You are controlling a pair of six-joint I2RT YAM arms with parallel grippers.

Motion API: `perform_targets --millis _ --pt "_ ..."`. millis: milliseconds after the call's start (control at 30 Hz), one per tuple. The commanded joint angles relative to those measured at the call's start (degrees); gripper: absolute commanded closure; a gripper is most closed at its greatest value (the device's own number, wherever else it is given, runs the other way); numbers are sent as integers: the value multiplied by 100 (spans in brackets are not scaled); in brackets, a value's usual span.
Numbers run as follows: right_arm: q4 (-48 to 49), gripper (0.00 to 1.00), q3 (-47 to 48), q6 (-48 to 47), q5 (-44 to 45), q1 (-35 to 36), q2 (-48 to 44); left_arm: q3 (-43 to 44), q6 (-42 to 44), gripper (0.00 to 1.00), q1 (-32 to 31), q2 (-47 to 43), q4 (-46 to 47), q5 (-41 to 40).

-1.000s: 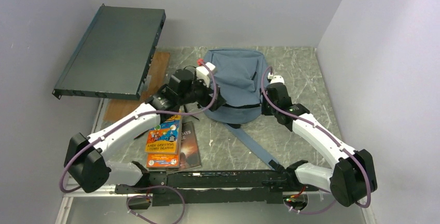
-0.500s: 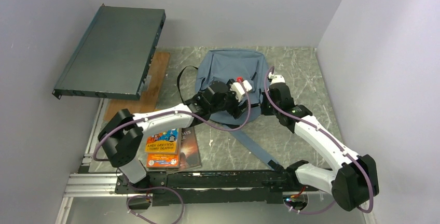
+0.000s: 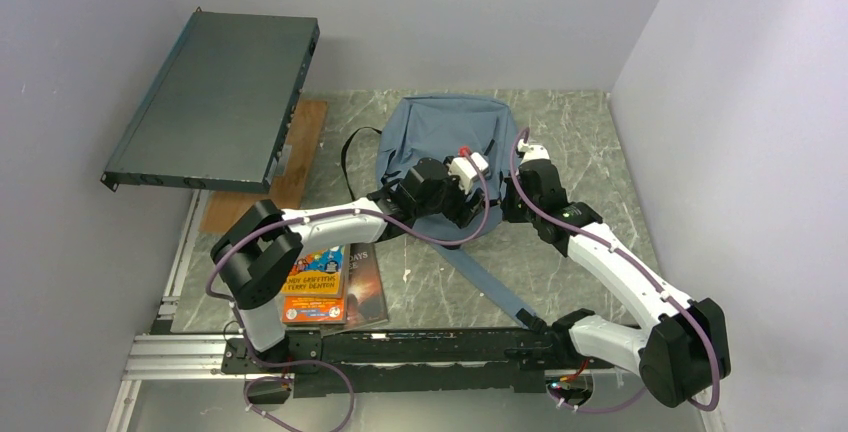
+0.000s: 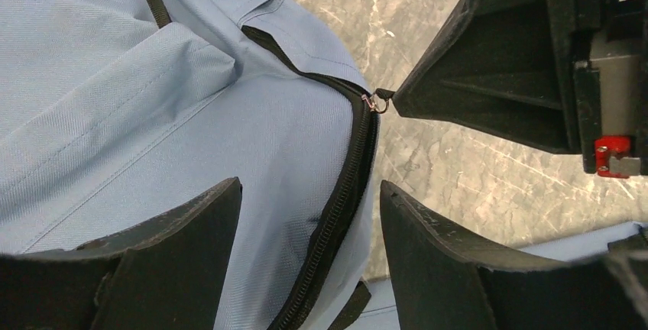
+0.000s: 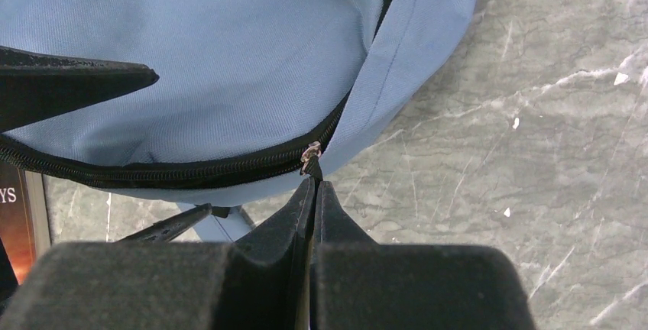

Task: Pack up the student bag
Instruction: Unzip the student bag at the center of the board.

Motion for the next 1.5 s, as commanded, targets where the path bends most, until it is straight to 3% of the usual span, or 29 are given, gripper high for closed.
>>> perform_targets --millis 0,33,200,300,533,733,933,1100,1267,1400,1467 --pt "252 100 69 47 -132 -21 -117 117 -160 30 1 36 210 70" --pt "252 100 77 47 -141 -21 -116 182 -160 35 2 88 121 -38" --pt "233 100 53 69 23 -21 -64 631 -148 79 45 269 -536 -714" --pt "165 100 57 171 238 -44 22 484 -47 99 61 22 -483 -811" --pt "-33 100 167 437 708 -749 632 -131 368 100 58 -1048 -289 -820" --pt "335 100 577 196 725 -1184 1431 -169 150 100 64 -1282 -465 -508" --pt "236 100 1348 -12 1221 -1355 2206 339 -77 100 133 -1074 -703 -152" --pt "-102 100 1508 -184 526 -1397 2157 1233 -273 100 435 -716 -1257 422" --pt "189 56 782 -381 -1160 -1381 701 2446 -295 100 673 -175 -2273 1296" --pt "1510 50 -511 -557 -2402 -1139 -499 3152 -607 100 900 167 -2924 1769" --pt "2038 47 -926 -411 -2519 -707 -844 3396 -907 100 1036 296 -3078 1923"
